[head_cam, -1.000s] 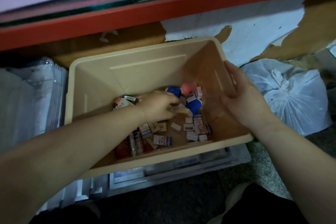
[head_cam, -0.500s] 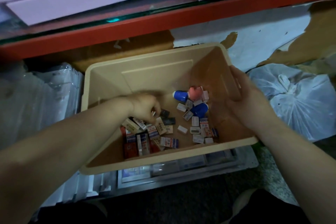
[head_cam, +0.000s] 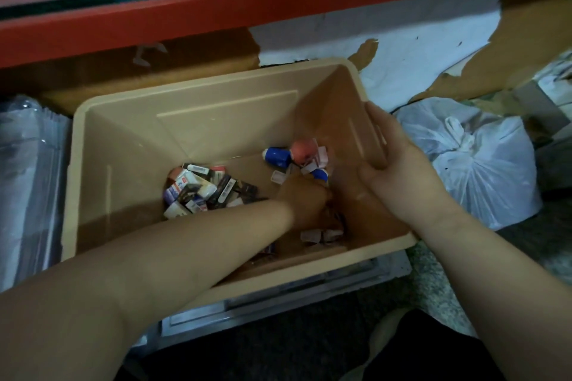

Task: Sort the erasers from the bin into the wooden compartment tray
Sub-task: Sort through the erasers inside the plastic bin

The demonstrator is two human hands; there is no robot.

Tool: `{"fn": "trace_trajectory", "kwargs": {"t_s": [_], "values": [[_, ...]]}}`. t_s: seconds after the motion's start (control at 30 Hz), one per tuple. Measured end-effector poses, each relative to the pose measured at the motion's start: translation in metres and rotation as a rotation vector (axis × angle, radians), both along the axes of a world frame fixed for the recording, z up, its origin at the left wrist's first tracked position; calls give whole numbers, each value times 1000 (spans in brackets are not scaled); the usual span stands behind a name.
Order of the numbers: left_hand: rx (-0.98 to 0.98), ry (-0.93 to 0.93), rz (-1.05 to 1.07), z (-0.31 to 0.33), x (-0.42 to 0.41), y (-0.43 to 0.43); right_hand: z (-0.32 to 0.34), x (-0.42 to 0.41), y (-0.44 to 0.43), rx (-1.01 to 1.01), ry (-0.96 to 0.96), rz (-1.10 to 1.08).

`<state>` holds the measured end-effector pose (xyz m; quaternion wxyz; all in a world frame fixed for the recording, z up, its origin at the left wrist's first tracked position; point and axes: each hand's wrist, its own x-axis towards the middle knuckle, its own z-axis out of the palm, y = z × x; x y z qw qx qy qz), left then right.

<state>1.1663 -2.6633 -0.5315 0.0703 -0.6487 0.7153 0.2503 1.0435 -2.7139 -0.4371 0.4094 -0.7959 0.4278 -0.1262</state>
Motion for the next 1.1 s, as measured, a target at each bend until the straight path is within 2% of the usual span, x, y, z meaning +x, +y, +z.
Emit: {"fn": "trace_trajectory", "kwargs": {"t_s": [0.2,0.3,0.43,0.53,0.63,0.7,0.77,0.87,0.93,1.0,1.1], "values": [[40,-16,-35,-6,6,4,0,1,-1,4,26,6],[-21,-84,-78,-8,4,5,0,0,-1,-4,33,1],[-13,-65,-33,-5,2,6,1,1,0,-6,26,-4],[3,19,42,0,3,7,1,1,0,-3,27,-2],[-20,232,278,18,16,3,2,2,-1,6,23,-4],[-44,265,361,37,38,0,2,1,-1,-3,25,3],[69,218,325,58,69,1,2,1,0,-18,29,9],[440,27,236,84,104,13,3,1,1,-13,33,10],[513,-102,220,83,109,22,4,1,1,-10,42,12],[362,-148,175,69,101,24,5,1,2,-7,36,11],[112,-51,72,40,71,19,4,1,2,2,24,7]]}}
